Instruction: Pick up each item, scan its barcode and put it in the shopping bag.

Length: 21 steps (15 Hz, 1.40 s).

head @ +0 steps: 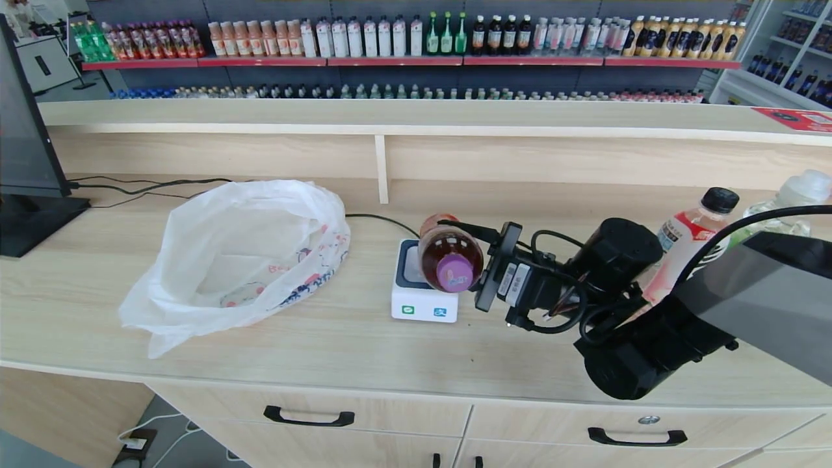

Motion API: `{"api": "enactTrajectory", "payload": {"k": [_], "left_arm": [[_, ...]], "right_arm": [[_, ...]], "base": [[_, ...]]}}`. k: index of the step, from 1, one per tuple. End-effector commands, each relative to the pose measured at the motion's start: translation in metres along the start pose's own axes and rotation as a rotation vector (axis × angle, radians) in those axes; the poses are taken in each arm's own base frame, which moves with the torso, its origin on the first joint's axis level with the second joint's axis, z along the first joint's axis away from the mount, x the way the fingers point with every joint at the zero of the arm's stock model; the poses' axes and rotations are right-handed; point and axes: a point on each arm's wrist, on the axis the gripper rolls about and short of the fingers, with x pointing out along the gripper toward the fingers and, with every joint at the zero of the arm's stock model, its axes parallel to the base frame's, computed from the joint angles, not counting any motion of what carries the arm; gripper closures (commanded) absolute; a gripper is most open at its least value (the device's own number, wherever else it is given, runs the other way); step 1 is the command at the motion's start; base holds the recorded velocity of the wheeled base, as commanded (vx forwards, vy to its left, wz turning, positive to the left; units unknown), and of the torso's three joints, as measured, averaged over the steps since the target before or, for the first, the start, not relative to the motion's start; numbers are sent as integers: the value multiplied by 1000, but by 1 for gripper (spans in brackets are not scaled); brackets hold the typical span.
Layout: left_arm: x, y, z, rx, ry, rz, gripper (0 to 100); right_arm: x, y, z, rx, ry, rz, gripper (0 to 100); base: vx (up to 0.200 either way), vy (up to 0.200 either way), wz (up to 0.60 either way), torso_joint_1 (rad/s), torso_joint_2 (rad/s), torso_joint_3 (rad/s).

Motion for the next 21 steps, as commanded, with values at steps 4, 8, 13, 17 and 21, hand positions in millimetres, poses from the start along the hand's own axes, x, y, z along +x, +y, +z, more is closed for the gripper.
{"api": "enactTrajectory", "payload": {"k": [4, 8, 13, 17, 21], "left_arm": [[0, 0, 0, 1, 0, 0, 0], [0, 0, 0, -1, 0, 0, 0], [0, 0, 0, 1, 0, 0, 0], [0, 0, 0, -1, 0, 0, 0], [0, 0, 0, -1, 1, 0, 0]], "right_arm": [[0, -2, -1, -2, 0, -5, 100], [1, -6, 3, -11, -6, -14, 100], [3, -12, 10, -14, -22, -24, 100], [5, -20, 22, -2, -39, -45, 100], [9, -27, 39, 27, -70, -63, 100]], "base": [[0, 0, 0, 0, 0, 0], [0, 0, 0, 0, 0, 0], [0, 0, 0, 0, 0, 0], [0, 0, 0, 0, 0, 0], [0, 0, 0, 0, 0, 0]]}}
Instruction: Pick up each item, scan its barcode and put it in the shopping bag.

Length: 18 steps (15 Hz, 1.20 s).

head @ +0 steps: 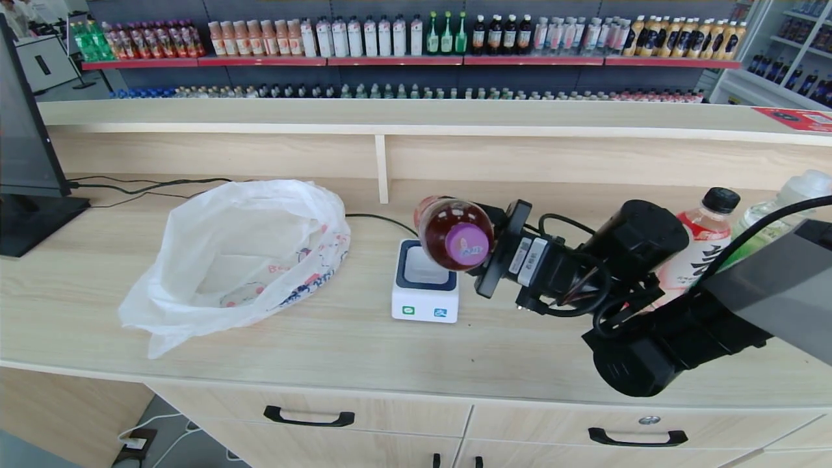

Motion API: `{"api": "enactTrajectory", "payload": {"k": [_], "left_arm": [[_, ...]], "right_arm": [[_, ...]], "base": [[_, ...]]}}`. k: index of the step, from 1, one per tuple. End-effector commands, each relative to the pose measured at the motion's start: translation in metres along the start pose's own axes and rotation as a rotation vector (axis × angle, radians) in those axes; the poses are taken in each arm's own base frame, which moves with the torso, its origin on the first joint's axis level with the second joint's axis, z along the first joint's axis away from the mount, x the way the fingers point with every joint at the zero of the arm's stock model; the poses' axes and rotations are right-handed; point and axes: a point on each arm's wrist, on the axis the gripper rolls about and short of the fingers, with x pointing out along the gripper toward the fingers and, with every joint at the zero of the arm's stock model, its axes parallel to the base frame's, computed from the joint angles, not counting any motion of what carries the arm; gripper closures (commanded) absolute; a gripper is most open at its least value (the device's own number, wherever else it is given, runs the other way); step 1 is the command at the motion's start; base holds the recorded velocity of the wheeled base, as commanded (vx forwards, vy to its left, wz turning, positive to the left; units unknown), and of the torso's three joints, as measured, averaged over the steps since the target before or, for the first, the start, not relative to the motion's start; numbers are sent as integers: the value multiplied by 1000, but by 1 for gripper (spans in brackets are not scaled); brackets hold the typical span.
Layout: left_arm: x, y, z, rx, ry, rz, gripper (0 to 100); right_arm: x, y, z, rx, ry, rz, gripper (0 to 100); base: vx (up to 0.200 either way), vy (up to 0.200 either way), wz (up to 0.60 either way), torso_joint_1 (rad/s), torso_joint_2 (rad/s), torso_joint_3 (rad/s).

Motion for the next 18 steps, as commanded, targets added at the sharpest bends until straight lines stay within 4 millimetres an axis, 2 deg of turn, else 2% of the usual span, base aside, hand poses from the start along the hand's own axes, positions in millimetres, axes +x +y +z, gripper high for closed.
{"api": "enactTrajectory", "payload": {"k": [1, 3, 7, 11, 14, 18], "left_arm": [[0, 0, 0, -1, 0, 0, 0], [0, 0, 0, -1, 0, 0, 0], [0, 0, 0, -1, 0, 0, 0], [0, 0, 0, 1, 0, 0, 0], [0, 0, 0, 12, 0, -2, 0], [0, 0, 0, 10, 0, 0, 0]], "right_arm": [[2, -11, 14, -1, -20, -28, 100], [0, -18, 26, 49, 28, -106, 100], [-4, -18, 45, 128, 70, -167, 100], [-5, -35, 67, 244, 94, -313, 100], [-9, -38, 69, 307, 92, -334, 100], [-29, -59, 59, 376, 137, -430, 100]], "base": [[0, 0, 0, 0, 0, 0], [0, 0, 0, 0, 0, 0], [0, 0, 0, 0, 0, 0], [0, 0, 0, 0, 0, 0], [0, 0, 0, 0, 0, 0], [0, 0, 0, 0, 0, 0]]}}
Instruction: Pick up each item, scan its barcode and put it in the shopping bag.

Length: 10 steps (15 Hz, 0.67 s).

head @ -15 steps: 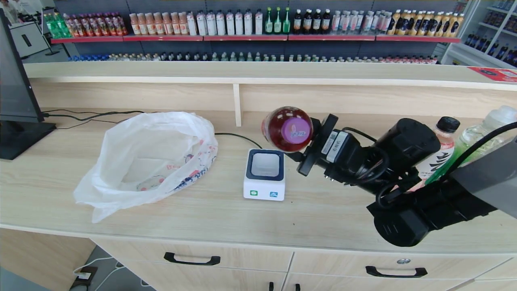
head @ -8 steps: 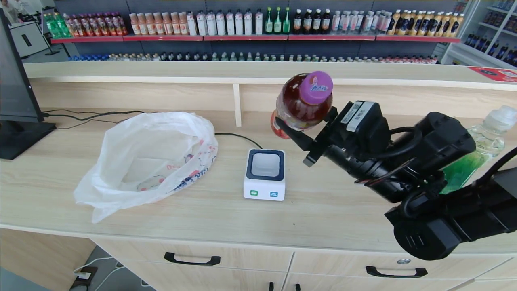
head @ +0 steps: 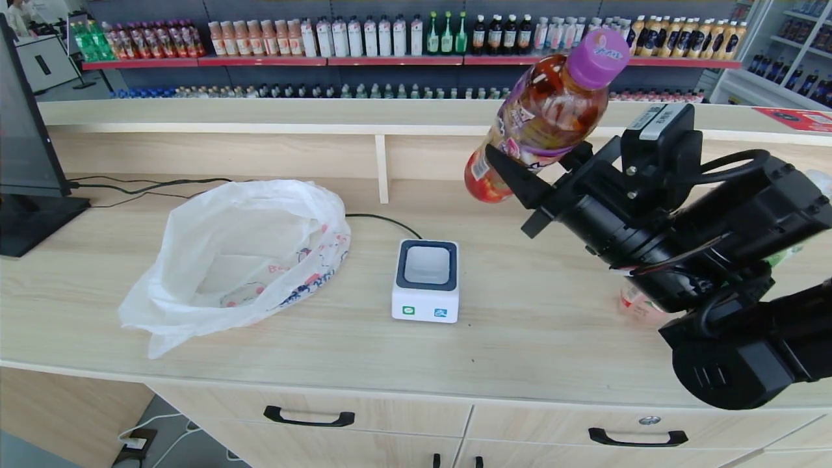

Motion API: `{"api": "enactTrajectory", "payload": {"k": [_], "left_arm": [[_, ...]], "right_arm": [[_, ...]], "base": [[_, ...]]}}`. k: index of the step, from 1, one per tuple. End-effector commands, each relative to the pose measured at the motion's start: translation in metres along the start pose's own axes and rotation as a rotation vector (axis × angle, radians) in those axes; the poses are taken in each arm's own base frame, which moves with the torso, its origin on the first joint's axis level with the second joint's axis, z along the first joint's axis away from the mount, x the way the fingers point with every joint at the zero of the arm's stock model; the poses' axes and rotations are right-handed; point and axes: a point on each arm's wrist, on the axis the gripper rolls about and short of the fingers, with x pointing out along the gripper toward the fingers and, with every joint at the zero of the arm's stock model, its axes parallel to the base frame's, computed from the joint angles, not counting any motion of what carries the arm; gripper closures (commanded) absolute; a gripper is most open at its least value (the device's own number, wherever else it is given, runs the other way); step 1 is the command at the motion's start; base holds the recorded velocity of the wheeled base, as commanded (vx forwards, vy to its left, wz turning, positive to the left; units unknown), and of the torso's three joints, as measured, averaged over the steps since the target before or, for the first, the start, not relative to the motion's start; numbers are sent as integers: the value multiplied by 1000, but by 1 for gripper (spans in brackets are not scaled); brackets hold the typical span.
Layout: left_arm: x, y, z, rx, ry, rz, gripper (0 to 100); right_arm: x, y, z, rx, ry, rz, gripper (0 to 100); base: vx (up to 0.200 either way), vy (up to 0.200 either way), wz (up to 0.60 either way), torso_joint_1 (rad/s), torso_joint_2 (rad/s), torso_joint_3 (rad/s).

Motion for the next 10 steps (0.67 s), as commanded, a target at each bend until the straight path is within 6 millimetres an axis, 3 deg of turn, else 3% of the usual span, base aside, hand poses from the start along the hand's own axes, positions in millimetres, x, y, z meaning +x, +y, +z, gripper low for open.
{"api": "enactTrajectory", "payload": {"k": [1, 4, 10], "left_arm": [[0, 0, 0, -2, 1, 0, 0], [0, 0, 0, -3, -2, 0, 0], [0, 0, 0, -5, 0, 0, 0]], "right_arm": [[-5, -14, 1, 9, 7, -35, 100], [-9, -18, -4, 82, 27, -47, 100], [-45, -19, -15, 205, 160, -66, 100]], "base": [[0, 0, 0, 0, 0, 0], [0, 0, 0, 0, 0, 0], [0, 0, 0, 0, 0, 0]]}}
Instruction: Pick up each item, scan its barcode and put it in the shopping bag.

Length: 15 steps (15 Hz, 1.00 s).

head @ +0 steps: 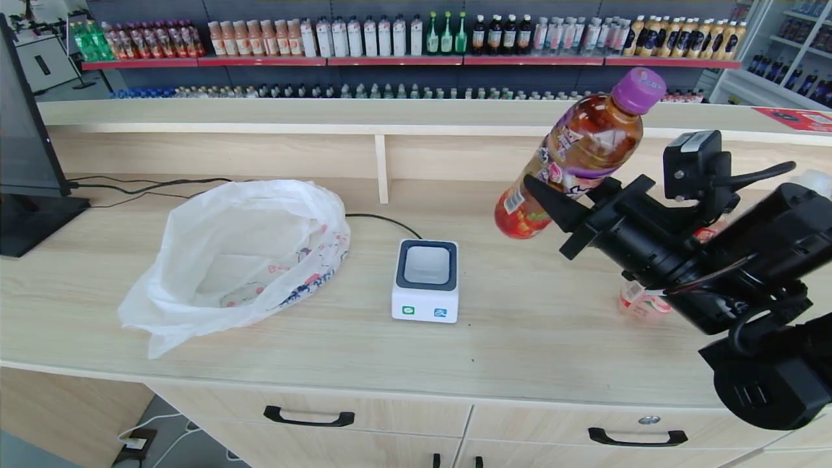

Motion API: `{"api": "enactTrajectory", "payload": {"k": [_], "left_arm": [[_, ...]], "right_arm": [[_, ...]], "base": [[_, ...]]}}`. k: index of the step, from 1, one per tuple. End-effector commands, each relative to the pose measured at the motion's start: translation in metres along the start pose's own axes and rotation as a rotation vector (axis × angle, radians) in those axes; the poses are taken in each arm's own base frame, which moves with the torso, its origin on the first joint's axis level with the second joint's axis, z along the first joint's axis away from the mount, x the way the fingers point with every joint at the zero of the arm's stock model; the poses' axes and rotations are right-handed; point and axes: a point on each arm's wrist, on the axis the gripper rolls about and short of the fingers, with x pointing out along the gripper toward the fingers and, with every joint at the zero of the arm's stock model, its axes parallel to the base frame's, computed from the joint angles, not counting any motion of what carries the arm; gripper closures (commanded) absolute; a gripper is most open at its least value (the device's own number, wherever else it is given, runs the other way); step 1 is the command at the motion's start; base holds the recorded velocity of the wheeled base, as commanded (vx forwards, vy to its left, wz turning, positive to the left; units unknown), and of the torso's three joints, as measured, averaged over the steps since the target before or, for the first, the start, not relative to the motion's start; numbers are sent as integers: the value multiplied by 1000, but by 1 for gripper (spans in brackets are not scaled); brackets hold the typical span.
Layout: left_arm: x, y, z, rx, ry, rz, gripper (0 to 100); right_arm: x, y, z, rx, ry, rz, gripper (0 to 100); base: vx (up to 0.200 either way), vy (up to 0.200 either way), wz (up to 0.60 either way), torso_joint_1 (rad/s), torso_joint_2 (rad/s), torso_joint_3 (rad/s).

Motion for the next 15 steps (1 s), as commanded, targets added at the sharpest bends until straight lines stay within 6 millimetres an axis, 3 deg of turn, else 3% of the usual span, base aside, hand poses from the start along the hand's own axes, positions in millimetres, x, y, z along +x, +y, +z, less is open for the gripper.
{"api": "enactTrajectory", "payload": {"k": [1, 5, 7, 15], "left_arm": [[0, 0, -1, 0, 2, 0, 0], [0, 0, 0, 0, 0, 0, 0], [0, 0, 0, -2, 0, 0, 0], [0, 0, 0, -2, 0, 0, 0]], "right_arm": [[-6, -3, 3, -1, 5, -27, 100], [-10, -14, 6, 59, 24, -355, 100], [-13, -13, 8, 68, 24, -360, 100], [-21, -7, 8, 105, 42, -346, 100]], "base": [[0, 0, 0, 0, 0, 0], [0, 0, 0, 0, 0, 0], [0, 0, 0, 0, 0, 0], [-200, 0, 0, -4, 4, 4]]}}
